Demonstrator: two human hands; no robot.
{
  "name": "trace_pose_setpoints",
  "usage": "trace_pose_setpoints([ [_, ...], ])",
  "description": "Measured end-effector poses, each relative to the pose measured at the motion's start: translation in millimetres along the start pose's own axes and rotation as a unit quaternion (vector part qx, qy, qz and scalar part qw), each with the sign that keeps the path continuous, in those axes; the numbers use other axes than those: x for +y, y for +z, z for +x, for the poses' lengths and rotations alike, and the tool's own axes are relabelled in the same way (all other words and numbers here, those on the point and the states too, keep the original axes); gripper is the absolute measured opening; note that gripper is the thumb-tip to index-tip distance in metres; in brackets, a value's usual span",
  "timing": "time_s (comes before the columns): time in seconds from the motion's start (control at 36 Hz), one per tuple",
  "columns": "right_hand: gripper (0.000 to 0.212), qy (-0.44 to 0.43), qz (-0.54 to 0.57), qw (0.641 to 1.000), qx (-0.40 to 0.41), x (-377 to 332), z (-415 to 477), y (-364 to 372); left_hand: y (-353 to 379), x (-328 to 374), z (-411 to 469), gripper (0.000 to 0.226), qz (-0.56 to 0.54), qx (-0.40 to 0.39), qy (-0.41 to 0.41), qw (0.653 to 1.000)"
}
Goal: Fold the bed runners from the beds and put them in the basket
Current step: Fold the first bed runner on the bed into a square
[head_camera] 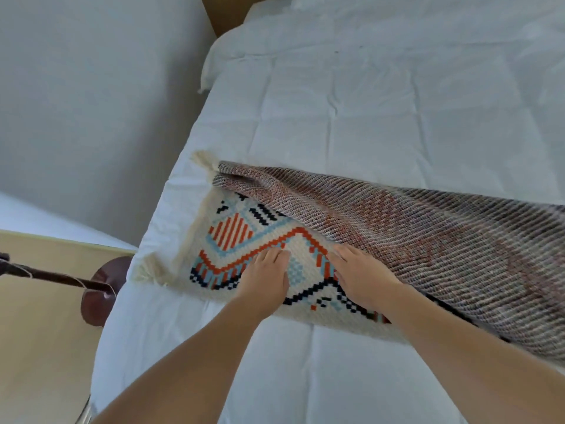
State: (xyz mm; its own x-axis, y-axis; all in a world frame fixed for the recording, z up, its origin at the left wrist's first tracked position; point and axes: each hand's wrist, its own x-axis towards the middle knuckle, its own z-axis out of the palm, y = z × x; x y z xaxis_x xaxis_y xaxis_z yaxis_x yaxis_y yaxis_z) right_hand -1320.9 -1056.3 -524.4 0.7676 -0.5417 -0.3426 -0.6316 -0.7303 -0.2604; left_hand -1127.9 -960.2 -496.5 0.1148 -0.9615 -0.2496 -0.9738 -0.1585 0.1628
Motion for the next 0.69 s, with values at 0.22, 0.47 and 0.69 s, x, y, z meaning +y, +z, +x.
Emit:
trace_pose_setpoints([
  [0.22,0.057,0.014,-0.042,0.999,-0.021,-14.0,113.0,12.4,20.9,-82.1,100.0,0.043,0.021,-0.016,0.007,1.000],
  [0.47,0.065,0.178,-0.081,0.981,0.020,-2.3,179.1,8.8,34.3,-121.8,191.8,0.069,0.074,-0.021,0.127,0.989],
  [0.69,0.052,0.253,0.058,0.958,0.123,12.4,192.9,-3.1,42.9,-119.7,242.3,0.059,0.097,0.001,0.133,0.986],
])
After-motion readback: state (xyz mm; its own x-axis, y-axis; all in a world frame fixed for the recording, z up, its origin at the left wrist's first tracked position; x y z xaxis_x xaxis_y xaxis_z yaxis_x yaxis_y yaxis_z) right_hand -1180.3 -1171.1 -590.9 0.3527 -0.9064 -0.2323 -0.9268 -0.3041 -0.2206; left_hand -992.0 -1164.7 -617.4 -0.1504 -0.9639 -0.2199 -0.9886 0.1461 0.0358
